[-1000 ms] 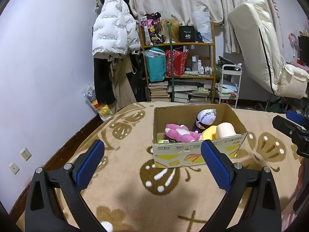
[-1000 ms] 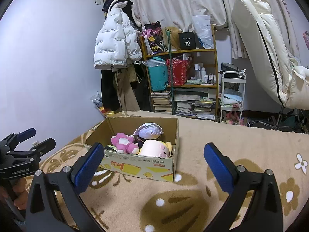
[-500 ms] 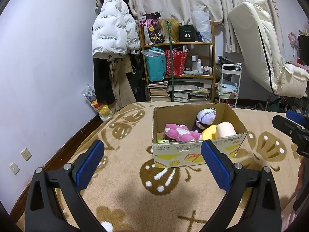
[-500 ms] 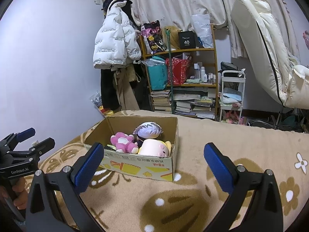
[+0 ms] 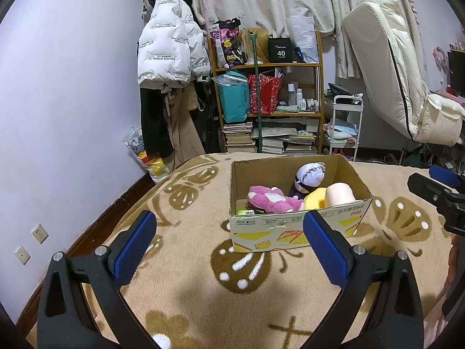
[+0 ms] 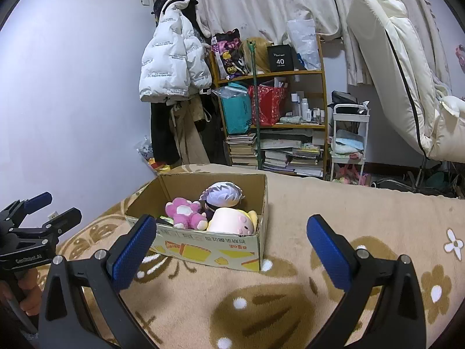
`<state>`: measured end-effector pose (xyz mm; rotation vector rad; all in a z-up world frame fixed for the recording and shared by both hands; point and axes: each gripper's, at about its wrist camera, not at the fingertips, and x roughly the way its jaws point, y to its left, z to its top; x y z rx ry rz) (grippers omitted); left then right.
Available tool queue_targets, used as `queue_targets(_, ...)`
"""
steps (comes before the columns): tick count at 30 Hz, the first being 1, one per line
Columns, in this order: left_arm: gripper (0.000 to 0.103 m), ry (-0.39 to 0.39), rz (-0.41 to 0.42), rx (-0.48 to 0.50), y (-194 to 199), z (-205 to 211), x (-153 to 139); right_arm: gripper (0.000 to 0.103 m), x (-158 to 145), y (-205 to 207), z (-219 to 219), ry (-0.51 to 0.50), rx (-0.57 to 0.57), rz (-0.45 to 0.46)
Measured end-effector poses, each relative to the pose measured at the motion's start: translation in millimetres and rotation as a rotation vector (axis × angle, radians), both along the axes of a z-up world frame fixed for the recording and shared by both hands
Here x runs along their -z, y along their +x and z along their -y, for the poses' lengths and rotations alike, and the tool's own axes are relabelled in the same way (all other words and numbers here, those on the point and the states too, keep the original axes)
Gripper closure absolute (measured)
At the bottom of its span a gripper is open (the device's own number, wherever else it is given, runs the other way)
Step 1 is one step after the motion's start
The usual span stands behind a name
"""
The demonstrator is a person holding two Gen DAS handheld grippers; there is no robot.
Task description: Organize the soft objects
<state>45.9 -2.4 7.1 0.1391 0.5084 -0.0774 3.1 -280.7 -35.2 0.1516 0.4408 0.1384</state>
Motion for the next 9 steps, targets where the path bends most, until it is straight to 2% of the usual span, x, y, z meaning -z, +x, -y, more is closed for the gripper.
queue_targets(9,0.003,0.0,0.001,0.0,0.0,-0.6,1.0,0.0,2.6,-0.7,-1.5,-0.002,0.002,-0.004)
